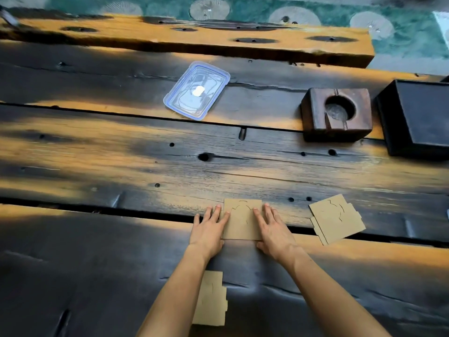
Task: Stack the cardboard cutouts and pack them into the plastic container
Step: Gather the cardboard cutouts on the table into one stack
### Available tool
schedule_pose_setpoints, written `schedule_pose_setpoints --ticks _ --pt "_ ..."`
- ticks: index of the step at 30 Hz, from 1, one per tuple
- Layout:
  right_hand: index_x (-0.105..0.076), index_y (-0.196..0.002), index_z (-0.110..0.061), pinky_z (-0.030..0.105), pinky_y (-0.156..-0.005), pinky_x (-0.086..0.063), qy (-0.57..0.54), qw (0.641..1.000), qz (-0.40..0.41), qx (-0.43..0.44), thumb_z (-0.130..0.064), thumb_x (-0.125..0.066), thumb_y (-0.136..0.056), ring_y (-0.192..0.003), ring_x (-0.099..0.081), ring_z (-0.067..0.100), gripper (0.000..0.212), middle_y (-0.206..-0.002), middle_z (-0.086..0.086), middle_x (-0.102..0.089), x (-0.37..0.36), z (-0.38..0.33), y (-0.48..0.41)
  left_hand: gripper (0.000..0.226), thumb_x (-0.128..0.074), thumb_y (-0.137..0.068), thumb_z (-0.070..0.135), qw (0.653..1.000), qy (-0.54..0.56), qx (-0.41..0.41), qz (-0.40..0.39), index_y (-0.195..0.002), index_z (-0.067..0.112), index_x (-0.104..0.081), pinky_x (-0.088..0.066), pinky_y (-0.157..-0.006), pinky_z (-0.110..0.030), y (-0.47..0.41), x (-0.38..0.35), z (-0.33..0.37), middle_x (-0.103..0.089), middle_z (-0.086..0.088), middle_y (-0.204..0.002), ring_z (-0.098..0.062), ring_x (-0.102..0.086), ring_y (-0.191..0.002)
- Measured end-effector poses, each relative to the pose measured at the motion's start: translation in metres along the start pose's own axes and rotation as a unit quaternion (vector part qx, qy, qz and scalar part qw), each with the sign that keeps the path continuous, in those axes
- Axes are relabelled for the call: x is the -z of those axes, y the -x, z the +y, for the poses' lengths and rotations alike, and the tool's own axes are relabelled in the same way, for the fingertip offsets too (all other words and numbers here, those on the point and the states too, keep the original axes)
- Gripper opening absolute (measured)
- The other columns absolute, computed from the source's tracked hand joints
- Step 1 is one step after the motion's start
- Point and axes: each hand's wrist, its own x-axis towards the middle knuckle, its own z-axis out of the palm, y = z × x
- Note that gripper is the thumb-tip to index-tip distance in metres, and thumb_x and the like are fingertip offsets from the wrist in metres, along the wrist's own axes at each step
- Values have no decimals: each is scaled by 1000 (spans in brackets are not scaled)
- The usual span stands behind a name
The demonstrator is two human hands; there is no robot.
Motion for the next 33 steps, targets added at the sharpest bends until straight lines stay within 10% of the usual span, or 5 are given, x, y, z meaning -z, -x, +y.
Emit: schedule_pose_setpoints --ticks 33 --pt "-18 -151 -25 44 -109 -35 -3 995 24 93 -54 -55 -94 -135 -34 34 74 -147 16 -35 -72 -117 115 74 -80 -80 48 998 -15 -6 56 -139 23 -43 -35 -111 -40 151 -68 -74 -47 3 -151 -23 -41 -139"
